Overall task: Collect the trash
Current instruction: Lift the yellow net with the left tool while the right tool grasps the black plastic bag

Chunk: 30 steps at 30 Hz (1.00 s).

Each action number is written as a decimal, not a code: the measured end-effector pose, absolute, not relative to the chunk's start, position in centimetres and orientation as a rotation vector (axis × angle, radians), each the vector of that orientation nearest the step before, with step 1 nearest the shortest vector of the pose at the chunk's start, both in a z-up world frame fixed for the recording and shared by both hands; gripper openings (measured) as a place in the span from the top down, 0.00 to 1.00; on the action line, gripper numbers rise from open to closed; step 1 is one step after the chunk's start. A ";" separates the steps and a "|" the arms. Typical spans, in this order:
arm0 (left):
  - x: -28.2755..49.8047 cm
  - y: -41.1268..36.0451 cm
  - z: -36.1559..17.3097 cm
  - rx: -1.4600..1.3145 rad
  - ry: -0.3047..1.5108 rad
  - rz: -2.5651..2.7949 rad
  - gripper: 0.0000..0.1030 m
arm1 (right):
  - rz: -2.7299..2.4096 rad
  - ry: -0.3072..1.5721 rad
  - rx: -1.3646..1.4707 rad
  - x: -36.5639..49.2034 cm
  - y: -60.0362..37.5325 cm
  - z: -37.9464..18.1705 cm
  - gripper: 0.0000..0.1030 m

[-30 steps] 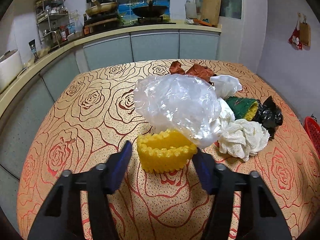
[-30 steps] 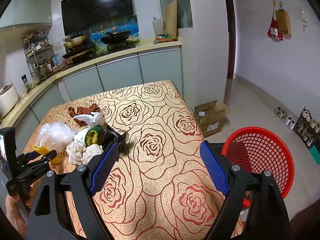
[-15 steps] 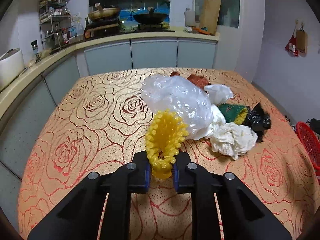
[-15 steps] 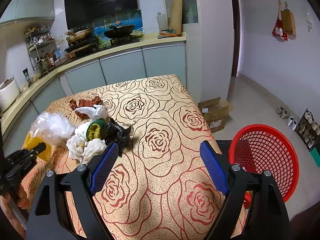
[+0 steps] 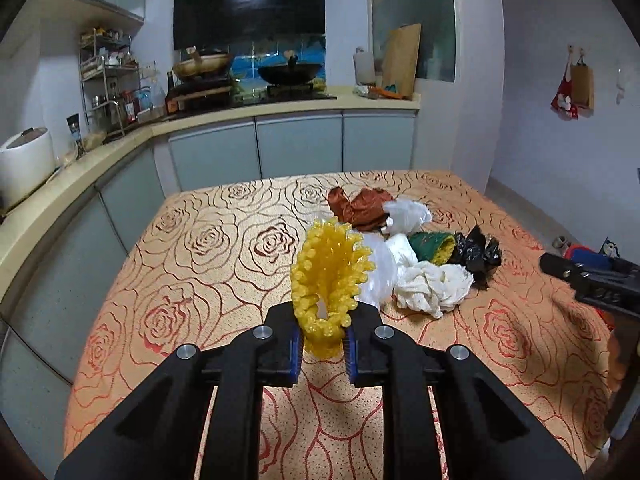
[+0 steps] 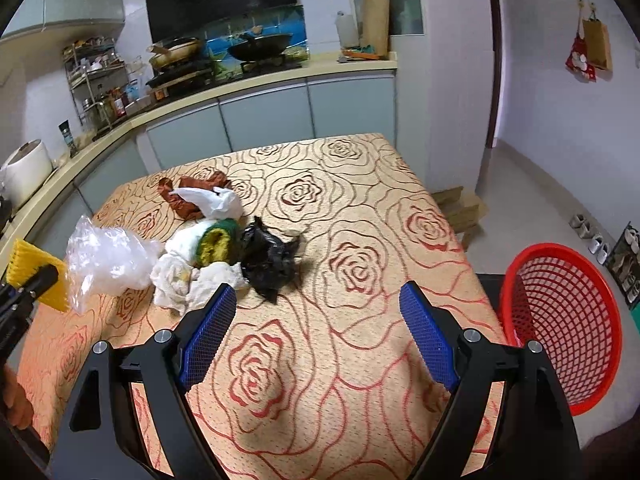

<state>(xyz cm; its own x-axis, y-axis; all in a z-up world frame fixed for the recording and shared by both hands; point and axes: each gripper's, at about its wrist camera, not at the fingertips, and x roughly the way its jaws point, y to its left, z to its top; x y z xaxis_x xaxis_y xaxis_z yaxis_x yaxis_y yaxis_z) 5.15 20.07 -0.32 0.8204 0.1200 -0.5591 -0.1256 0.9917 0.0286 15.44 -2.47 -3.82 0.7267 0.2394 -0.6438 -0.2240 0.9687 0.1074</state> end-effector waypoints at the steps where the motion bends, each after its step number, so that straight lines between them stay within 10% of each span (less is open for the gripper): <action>1: 5.0 20.2 -0.1 -0.011 0.587 0.132 0.85 | 0.260 0.711 0.017 15.6 -2.2 -3.9 0.21; 20: 4.4 20.4 1.3 -0.036 0.541 0.124 0.85 | 0.309 0.767 -0.054 22.5 2.0 -6.5 0.21; 30: 4.7 20.8 0.9 -0.049 0.560 0.134 0.85 | 0.371 0.886 -0.076 24.9 3.6 -8.8 0.55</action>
<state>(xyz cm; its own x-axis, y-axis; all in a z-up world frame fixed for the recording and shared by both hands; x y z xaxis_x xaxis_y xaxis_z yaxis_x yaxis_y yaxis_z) 4.73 20.85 0.87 0.8387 0.1135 -0.5326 -0.1404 0.9901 -0.0100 24.88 3.61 -8.84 0.5738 0.2846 -0.7680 -0.3471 0.9338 0.0867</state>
